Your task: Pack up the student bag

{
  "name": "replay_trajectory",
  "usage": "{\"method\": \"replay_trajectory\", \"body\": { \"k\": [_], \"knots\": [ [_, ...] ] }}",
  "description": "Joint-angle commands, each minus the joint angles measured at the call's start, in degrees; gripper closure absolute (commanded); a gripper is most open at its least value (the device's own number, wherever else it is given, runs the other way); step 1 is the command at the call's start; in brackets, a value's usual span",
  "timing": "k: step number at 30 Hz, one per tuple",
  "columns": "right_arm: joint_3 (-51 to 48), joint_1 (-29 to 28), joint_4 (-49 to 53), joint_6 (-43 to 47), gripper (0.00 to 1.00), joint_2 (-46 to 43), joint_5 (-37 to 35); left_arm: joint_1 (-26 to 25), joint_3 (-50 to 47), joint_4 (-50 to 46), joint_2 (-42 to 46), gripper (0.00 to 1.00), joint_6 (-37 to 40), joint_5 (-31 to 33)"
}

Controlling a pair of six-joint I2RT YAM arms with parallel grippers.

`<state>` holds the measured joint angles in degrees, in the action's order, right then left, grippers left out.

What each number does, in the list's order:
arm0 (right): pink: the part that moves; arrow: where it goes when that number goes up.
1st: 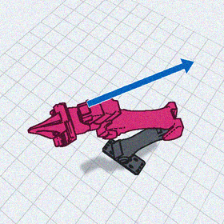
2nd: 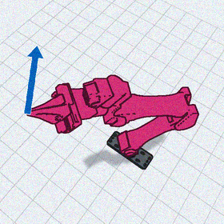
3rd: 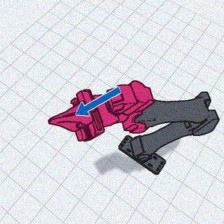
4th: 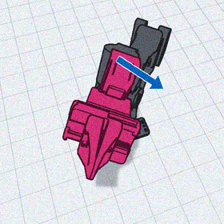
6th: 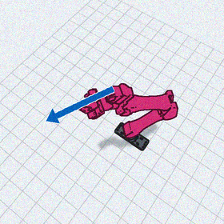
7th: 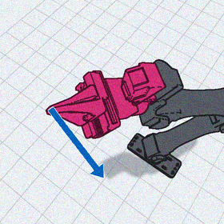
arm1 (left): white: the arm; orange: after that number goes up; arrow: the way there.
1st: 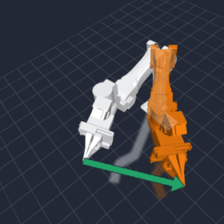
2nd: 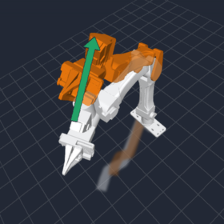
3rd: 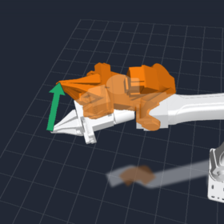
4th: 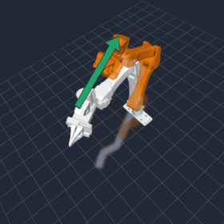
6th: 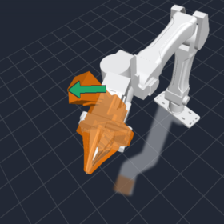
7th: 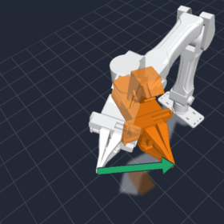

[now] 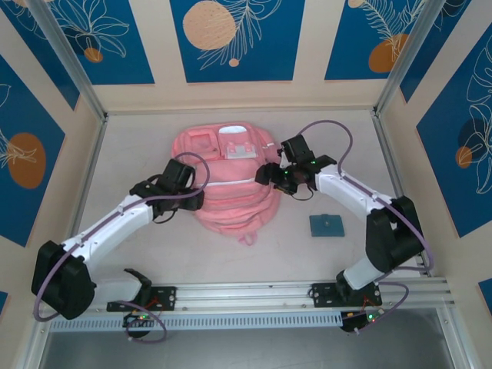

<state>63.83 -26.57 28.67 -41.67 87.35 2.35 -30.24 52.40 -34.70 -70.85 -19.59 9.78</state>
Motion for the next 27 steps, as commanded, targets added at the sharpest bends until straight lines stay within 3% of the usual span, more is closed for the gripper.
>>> {"method": "replay_trajectory", "body": {
  "k": [1, 3, 6, 17, 27],
  "knots": [
    [-0.4, 1.4, 9.7, 0.4, 0.27, -5.4, -11.7, 1.0, 3.5, -3.3, 1.9, 0.24, -2.7, 0.9],
    [-3.0, 2.9, 12.7, -0.7, 0.24, -7.7, -16.2, 1.1, 4.6, -3.3, 2.4, 0.13, -2.9, 2.2],
    [-8.6, 6.2, 15.0, -3.2, 0.22, -10.6, -19.9, 1.9, 6.4, -4.3, 2.8, 0.05, -3.7, 6.6],
    [-22.5, 15.8, 13.5, -10.0, 0.21, -13.2, -22.0, 4.1, 4.7, -1.9, 5.0, 0.01, -5.6, 8.7],
    [-25.1, 17.3, 5.4, -9.2, 0.22, -8.4, -13.1, 4.3, 5.2, 0.7, 4.0, 0.00, -4.6, 6.8]
  ]
}}
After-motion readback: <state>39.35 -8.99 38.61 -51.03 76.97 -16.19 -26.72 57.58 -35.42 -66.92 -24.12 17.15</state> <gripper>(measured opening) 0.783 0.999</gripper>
